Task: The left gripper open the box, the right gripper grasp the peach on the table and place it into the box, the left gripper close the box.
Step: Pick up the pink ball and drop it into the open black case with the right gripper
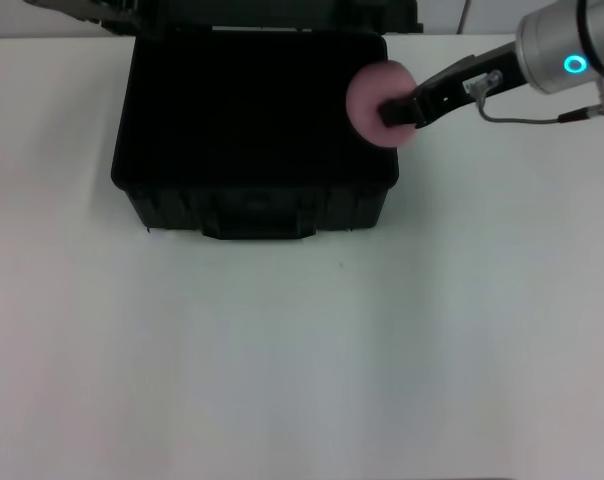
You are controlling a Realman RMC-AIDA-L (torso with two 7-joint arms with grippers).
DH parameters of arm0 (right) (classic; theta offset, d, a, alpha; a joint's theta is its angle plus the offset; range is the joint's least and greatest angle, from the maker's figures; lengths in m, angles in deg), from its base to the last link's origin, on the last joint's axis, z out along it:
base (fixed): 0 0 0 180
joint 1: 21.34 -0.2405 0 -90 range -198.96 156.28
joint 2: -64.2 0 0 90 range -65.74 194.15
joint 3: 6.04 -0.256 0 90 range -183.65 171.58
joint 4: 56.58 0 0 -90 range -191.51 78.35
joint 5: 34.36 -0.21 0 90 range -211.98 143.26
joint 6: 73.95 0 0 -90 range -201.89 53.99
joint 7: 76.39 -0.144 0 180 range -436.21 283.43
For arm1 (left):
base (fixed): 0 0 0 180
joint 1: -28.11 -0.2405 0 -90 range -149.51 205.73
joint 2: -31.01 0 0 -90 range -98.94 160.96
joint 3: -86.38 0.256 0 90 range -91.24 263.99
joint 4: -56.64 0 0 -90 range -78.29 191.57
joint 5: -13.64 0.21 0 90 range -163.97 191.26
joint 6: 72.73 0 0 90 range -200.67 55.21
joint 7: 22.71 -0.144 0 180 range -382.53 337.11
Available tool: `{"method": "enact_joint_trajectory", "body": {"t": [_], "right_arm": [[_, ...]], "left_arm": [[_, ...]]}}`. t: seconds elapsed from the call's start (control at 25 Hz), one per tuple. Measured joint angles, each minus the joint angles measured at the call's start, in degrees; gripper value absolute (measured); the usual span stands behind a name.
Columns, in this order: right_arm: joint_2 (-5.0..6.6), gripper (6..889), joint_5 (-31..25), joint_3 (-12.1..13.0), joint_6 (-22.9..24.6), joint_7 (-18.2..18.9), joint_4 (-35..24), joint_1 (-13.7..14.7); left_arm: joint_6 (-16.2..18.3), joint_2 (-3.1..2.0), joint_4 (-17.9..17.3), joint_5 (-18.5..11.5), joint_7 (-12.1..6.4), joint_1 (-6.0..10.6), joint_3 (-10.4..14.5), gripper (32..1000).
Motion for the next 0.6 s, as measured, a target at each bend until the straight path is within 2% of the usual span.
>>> {"method": "enact_joint_trajectory", "body": {"t": [0.12, 0.2, 0.48, 0.6], "right_arm": [[-0.5, 66, -0.6, 0.1, -2.3, 1.5, 2.2, -0.7], [-0.62, 67, -3.5, 1.0, -5.2, 3.8, 5.8, -1.5], [-0.82, 69, -7.2, 1.6, -10.7, 8.1, 11.6, -2.4], [-0.99, 71, -8.7, 3.2, -13.2, 9.2, 12.8, -2.4]], "left_arm": [[0.0, 0.0, 0.0, 0.0, 0.0, 0.02, 0.0, 360], [0.0, 0.0, 0.0, 0.0, 0.0, 0.06, 0.0, 360], [0.0, 0.0, 0.0, 0.0, 0.0, 0.24, 0.0, 360], [0.0, 0.0, 0.0, 0.0, 0.0, 0.27, 0.0, 360]]}}
